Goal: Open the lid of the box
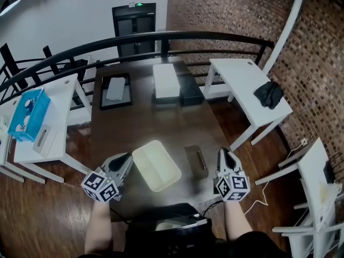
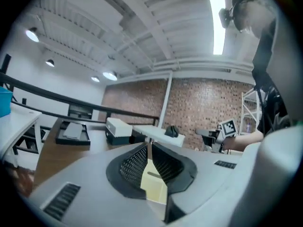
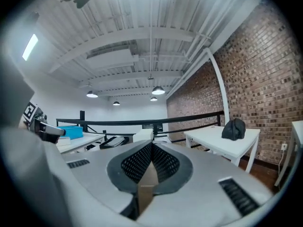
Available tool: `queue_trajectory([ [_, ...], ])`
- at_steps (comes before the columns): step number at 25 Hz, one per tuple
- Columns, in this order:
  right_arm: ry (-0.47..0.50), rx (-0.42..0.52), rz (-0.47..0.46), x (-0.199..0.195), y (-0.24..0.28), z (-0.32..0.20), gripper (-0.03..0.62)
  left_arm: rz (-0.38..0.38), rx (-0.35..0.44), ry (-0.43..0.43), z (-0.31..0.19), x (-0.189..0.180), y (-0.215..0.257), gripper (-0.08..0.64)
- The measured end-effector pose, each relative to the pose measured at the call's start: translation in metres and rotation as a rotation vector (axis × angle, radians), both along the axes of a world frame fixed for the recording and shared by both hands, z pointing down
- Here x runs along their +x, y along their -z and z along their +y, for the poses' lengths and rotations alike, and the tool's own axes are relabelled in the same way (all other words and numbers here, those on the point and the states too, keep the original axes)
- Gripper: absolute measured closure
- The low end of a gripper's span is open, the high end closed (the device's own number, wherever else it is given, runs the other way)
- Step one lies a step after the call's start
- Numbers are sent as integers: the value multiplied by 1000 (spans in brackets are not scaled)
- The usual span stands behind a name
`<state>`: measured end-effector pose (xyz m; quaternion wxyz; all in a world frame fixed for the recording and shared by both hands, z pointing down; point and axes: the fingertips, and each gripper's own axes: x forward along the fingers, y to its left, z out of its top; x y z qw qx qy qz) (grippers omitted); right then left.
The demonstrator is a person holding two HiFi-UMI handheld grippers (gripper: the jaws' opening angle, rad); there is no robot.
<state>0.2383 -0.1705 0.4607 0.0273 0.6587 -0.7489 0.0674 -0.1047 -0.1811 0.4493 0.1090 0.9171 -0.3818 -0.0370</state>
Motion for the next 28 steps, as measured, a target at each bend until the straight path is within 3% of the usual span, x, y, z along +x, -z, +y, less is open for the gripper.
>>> queue_trajectory([
  [3,8,28,10,-3,12,6,591,88,110,104,20,-31,28,537],
  [6,16,29,-6,-5,11,13,591,114,157,175,41,-50,36,538],
  [18,37,50,-75,-17,21,18,591,199,161,306,69,-88,29,538],
  [28,48,76,-83,-22,30,18,591,207,159,293,71,-84,29,538],
])
